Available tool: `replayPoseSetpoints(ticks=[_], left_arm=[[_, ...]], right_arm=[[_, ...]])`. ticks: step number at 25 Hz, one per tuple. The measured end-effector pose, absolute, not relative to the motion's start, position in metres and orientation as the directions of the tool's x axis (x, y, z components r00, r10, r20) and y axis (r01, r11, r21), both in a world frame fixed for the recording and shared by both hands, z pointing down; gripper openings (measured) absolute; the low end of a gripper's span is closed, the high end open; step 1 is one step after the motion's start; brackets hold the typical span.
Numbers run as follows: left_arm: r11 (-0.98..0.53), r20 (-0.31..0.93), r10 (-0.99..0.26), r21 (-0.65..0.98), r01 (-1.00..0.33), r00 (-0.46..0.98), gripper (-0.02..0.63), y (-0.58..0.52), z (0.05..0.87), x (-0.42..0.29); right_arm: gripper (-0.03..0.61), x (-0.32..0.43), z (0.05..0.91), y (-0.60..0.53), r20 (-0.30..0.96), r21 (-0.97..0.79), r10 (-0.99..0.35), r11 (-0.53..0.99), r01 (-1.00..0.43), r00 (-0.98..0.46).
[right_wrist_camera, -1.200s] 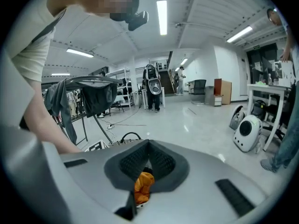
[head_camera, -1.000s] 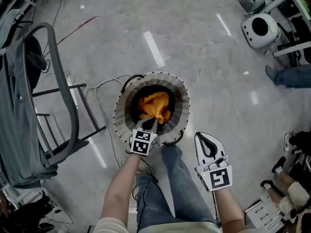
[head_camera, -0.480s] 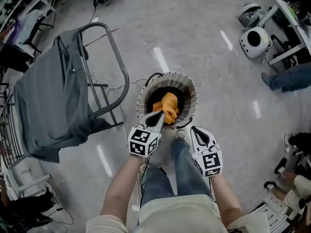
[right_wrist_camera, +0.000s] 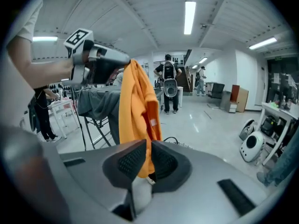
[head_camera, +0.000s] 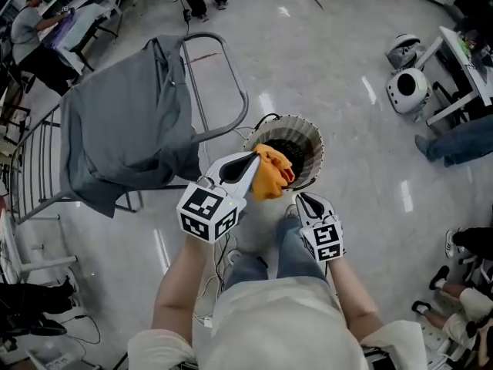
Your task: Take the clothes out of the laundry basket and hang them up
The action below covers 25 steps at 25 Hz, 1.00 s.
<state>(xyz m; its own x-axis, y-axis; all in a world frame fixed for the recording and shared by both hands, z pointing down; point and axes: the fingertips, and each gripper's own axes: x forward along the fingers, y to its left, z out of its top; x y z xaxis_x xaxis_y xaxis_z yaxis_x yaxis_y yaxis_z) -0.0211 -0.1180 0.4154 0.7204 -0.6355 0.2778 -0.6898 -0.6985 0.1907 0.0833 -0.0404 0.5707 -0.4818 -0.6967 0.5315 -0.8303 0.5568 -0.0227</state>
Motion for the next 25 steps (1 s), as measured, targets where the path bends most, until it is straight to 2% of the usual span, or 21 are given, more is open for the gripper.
replayPoseSetpoints(ticks=[9,13,19,24,25], left_arm=[[-0.676,0.131,-0.722,0.077,-0.733,0.679,0.012,-0.056,0.298,-0.112],[-0.636,0.087,-0.765,0.046,-0.770,0.638,0.012,-0.019,0.259,-0.166],[-0.530,0.044,-0.847,0.006,-0.848,0.530,0.012,0.052,0.223,-0.264],[-0.389,0.038,-0.921,-0.015,-0.921,0.388,0.012,0.112,0.212,-0.351],[-0.364,0.039,-0.931,-0.016,-0.931,0.363,0.012,0.122,0.213,-0.366]], right_arm=[[0.117,-0.002,0.590,-0.021,0.585,-0.042,-0.618,0.623,-0.781,-0.525],[0.161,-0.069,0.592,-0.010,0.597,-0.041,-0.540,0.718,-0.695,-0.594],[0.165,-0.171,0.573,-0.006,0.539,0.019,-0.540,0.775,-0.632,-0.646],[0.145,-0.239,0.553,-0.001,0.503,0.032,-0.515,0.814,-0.580,-0.694],[0.116,-0.253,0.549,0.003,0.495,0.024,-0.497,0.828,-0.560,-0.713]])
